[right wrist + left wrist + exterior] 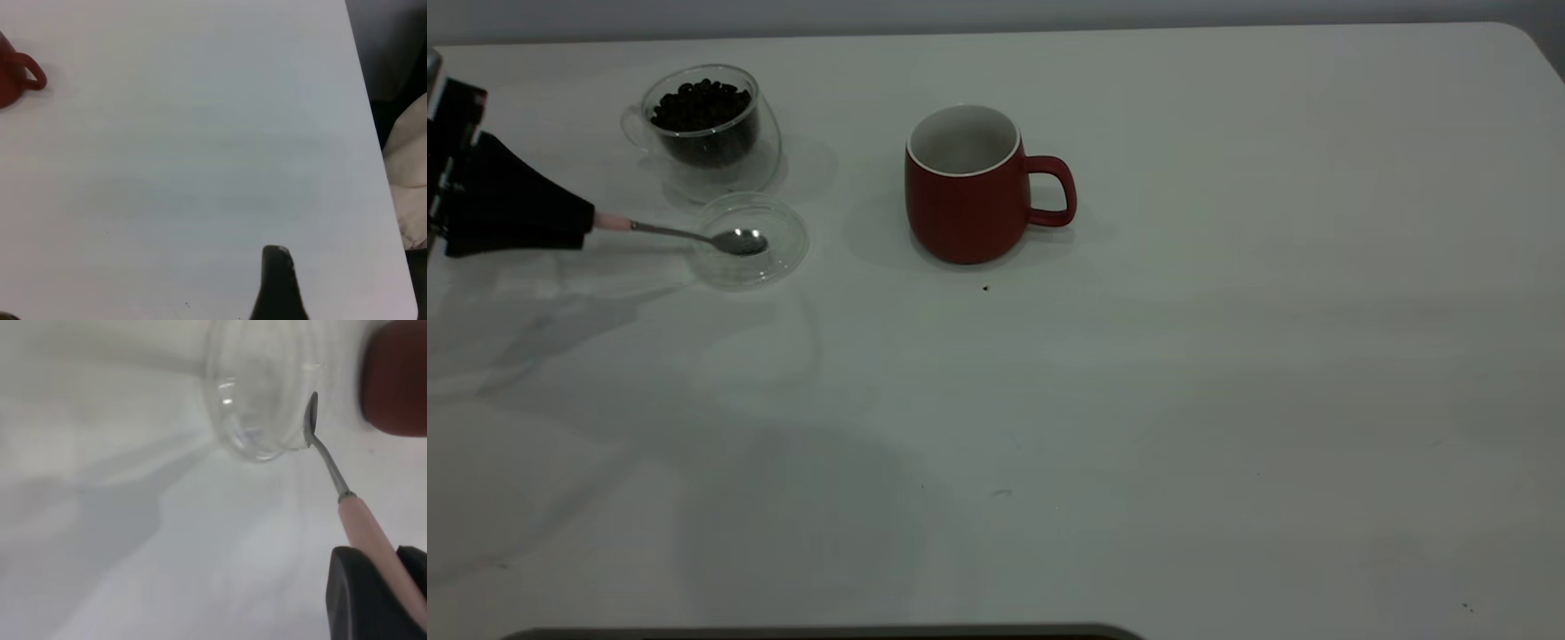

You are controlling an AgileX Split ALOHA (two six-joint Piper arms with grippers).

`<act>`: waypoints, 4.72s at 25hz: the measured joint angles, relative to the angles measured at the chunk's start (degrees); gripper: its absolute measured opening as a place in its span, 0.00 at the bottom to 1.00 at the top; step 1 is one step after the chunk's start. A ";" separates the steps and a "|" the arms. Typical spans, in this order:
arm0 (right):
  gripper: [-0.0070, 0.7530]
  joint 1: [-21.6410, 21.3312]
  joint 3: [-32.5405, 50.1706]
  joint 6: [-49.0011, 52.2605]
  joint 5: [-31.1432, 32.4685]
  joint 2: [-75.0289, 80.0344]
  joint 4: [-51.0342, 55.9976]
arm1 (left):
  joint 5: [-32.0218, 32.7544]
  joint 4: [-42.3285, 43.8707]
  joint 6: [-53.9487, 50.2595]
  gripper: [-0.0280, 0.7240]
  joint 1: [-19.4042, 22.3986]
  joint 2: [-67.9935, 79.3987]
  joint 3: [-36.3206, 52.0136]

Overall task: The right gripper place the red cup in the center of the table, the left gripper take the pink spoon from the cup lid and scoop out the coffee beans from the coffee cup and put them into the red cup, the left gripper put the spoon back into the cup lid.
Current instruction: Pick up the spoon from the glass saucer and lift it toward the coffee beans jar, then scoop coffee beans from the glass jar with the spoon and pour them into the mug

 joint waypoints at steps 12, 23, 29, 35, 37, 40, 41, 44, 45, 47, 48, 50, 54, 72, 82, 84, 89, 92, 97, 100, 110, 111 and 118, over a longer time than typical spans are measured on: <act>0.79 0.00 0.00 0.00 0.00 0.00 0.00 | 4.32 -2.61 -0.90 0.20 0.38 -11.32 -1.10; 0.79 0.00 0.00 0.00 0.06 0.00 0.00 | -4.45 -6.26 -0.12 0.20 1.49 -7.68 -6.01; 0.79 0.00 0.00 0.00 0.06 0.00 0.00 | -4.88 -13.35 5.36 0.20 1.49 -2.06 -6.01; 0.79 0.00 0.00 0.00 0.06 0.00 0.00 | -3.83 -16.23 8.66 0.20 1.49 1.07 -6.20; 0.79 0.00 0.00 0.00 0.06 0.00 0.00 | -3.20 -16.35 8.72 0.20 1.49 1.75 -6.34; 0.79 0.00 0.00 0.00 0.06 0.00 0.00 | -2.70 -16.46 8.78 0.20 1.49 2.58 -6.40; 0.79 0.00 0.00 0.00 0.06 0.00 0.00 | -2.60 -16.59 8.83 0.20 1.44 2.88 -6.40; 0.79 0.00 0.00 0.00 0.10 0.00 0.00 | -1.80 -16.98 8.82 0.20 1.44 3.62 -6.42; 0.79 0.00 0.00 0.00 0.10 0.00 0.00 | -1.52 -17.12 8.82 0.20 1.44 3.85 -6.42; 0.79 0.00 0.00 0.00 0.10 0.00 0.00 | -1.11 -17.24 8.82 0.20 1.44 4.14 -6.46; 0.79 0.00 0.00 0.00 0.10 0.00 0.00 | -0.96 -17.31 8.82 0.20 1.44 4.16 -6.46; 0.79 0.00 0.00 0.00 0.10 0.00 0.00 | -0.90 -17.31 8.82 0.20 1.44 4.23 -6.46; 0.79 0.00 0.00 0.00 0.10 0.00 0.00 | -0.49 -17.31 7.79 0.20 1.44 4.45 -6.46; 0.79 0.00 0.00 0.00 0.10 0.00 0.00 | 1.50 -17.19 0.54 0.20 1.44 4.51 -6.46; 0.79 0.00 0.00 0.00 0.10 0.00 0.00 | 3.15 -17.19 0.19 0.20 2.33 4.58 -6.46; 0.79 0.00 0.00 0.00 0.10 0.00 0.00 | 4.29 -17.19 0.19 0.20 3.35 4.58 -6.46; 0.79 0.00 0.00 0.00 0.10 0.00 0.00 | 6.73 -17.14 0.19 0.20 5.68 4.58 -6.46; 0.79 0.00 0.00 0.00 0.10 0.00 0.00 | 9.03 -17.14 0.13 0.20 6.06 4.58 -6.46; 0.79 0.00 0.00 0.00 0.10 0.00 0.00 | 11.67 -17.09 0.08 0.20 6.06 4.58 -6.46; 0.79 0.00 0.00 0.00 0.10 0.00 0.00 | 13.50 -17.09 0.08 0.20 6.06 4.58 -6.46; 0.79 0.00 0.00 0.00 0.10 0.00 0.00 | 15.63 -16.90 0.13 0.20 6.06 4.58 -6.46; 0.79 0.00 0.00 0.00 0.10 0.00 0.00 | 15.63 -16.90 0.13 0.20 6.06 4.58 -6.46; 0.79 0.00 0.00 0.00 0.10 0.00 0.00 | 15.69 -16.90 0.13 0.20 4.42 4.58 -6.46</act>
